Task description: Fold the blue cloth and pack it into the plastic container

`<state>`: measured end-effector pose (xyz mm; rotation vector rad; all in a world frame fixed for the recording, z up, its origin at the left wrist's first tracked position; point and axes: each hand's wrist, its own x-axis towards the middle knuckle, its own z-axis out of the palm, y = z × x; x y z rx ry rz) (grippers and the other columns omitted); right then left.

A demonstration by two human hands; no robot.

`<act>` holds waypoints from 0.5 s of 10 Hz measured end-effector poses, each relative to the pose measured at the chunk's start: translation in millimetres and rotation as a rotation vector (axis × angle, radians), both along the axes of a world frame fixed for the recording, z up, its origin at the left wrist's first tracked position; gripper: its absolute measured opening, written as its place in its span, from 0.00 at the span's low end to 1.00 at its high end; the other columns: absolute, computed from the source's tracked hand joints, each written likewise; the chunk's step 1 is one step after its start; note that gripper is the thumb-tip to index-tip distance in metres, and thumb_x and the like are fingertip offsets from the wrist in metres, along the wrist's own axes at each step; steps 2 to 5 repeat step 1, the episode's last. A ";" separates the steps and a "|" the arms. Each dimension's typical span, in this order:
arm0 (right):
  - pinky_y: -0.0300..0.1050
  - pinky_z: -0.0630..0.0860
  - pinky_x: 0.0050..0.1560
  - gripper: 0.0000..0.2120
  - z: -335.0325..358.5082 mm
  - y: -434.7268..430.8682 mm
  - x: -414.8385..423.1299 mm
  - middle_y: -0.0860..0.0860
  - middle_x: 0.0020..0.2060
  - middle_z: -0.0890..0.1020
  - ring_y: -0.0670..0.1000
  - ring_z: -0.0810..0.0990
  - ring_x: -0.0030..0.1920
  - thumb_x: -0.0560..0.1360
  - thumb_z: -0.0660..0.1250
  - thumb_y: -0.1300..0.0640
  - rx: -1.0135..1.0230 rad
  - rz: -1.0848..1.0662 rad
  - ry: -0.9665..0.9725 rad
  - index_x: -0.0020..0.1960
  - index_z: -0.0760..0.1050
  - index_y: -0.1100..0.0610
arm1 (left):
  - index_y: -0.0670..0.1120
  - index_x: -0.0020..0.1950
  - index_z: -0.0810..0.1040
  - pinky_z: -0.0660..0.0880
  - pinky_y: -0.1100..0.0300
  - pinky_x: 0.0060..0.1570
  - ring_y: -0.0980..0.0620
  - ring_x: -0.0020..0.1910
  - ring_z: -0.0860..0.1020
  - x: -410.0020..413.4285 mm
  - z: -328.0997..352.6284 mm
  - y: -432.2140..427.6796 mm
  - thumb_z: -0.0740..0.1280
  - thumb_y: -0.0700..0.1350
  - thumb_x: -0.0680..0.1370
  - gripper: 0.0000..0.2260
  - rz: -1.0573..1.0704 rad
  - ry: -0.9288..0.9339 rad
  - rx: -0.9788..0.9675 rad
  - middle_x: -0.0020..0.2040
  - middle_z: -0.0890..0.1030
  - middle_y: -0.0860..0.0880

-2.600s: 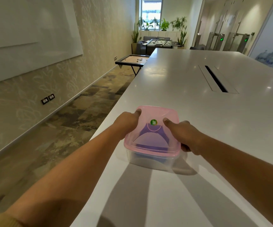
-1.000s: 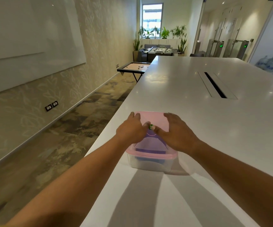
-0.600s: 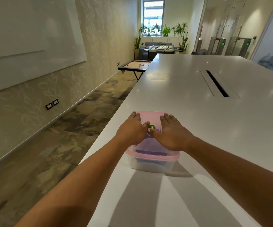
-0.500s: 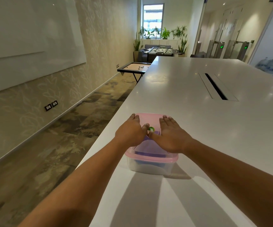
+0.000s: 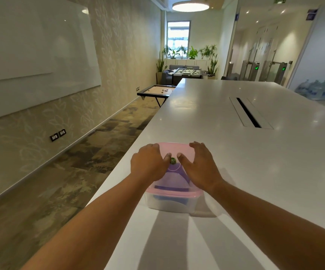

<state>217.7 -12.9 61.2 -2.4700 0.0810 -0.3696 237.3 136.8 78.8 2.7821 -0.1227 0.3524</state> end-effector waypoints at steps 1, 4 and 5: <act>0.46 0.72 0.65 0.25 -0.7 -9.9 -10.3 0.51 0.71 0.72 0.53 0.74 0.68 0.78 0.62 0.42 0.081 -0.055 -0.087 0.71 0.67 0.53 | 0.47 0.63 0.74 0.75 0.51 0.56 0.47 0.58 0.77 -4.2 3.5 -2.3 0.56 0.63 0.77 0.24 0.051 -0.161 0.104 0.61 0.79 0.48; 0.46 0.72 0.65 0.25 -0.7 -9.9 -10.3 0.51 0.71 0.72 0.53 0.74 0.68 0.78 0.62 0.42 0.081 -0.055 -0.087 0.71 0.67 0.53 | 0.47 0.63 0.74 0.75 0.51 0.56 0.47 0.58 0.77 -4.2 3.5 -2.3 0.56 0.63 0.77 0.24 0.051 -0.161 0.104 0.61 0.79 0.48; 0.46 0.72 0.65 0.25 -0.7 -9.9 -10.3 0.51 0.71 0.72 0.53 0.74 0.68 0.78 0.62 0.42 0.081 -0.055 -0.087 0.71 0.67 0.53 | 0.47 0.63 0.74 0.75 0.51 0.56 0.47 0.58 0.77 -4.2 3.5 -2.3 0.56 0.63 0.77 0.24 0.051 -0.161 0.104 0.61 0.79 0.48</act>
